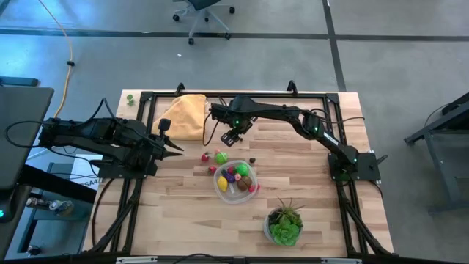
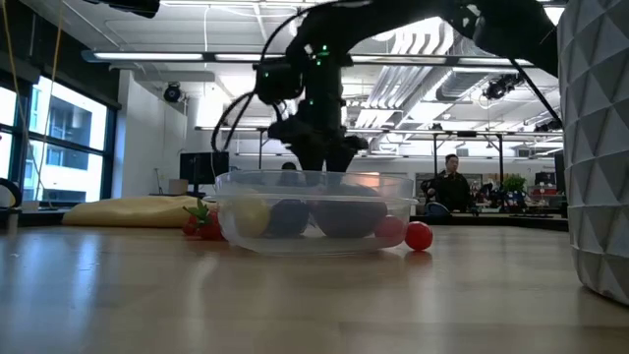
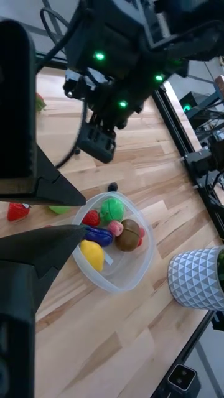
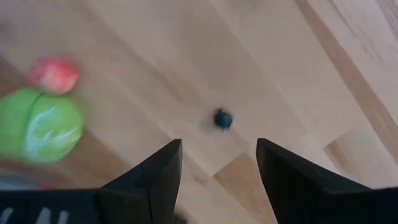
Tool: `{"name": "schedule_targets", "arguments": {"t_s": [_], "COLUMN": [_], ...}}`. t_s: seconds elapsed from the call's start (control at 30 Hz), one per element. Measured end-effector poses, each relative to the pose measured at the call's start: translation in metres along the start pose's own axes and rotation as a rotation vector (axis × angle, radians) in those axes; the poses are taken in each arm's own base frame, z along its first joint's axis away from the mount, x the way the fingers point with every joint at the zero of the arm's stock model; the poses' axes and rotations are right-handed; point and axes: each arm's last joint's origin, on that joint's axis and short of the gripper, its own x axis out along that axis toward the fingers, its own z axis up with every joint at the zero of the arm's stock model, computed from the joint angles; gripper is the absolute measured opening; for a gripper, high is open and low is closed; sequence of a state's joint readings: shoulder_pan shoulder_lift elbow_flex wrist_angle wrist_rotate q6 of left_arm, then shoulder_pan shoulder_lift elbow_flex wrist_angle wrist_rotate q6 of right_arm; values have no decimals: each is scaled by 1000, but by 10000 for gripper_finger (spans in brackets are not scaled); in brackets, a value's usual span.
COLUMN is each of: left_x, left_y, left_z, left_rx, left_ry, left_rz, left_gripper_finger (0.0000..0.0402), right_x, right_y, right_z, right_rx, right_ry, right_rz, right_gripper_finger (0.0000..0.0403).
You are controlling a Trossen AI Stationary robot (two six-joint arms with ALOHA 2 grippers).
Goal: Pick and placing Produce into tupperware
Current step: Put the blueberries into the transparent bin
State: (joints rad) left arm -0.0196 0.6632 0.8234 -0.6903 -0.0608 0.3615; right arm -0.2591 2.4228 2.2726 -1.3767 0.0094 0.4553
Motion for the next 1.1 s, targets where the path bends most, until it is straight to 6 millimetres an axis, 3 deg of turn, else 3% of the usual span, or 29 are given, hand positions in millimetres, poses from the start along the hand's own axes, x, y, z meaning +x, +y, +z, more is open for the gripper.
{"name": "schedule_targets", "arguments": {"t_s": [0.27,0.6,0.83,1.1], "left_x": [0,0,0,0], "left_y": [0,0,0,0], "left_z": [0,0,0,0], "left_rx": [0,0,1,0], "left_ry": [0,1,0,1], "left_rz": [0,0,0,0], "left_gripper_finger": [51,51,51,51], "right_x": [-17,-62,-62,-50], "right_y": [1,-7,-12,-43], "right_z": [-9,-18,-43,-72], "right_rx": [-27,-57,-29,83], "right_ry": [0,-134,-222,-287], "right_rz": [-16,-53,38,156], "right_gripper_finger": [199,199,199,199]}}
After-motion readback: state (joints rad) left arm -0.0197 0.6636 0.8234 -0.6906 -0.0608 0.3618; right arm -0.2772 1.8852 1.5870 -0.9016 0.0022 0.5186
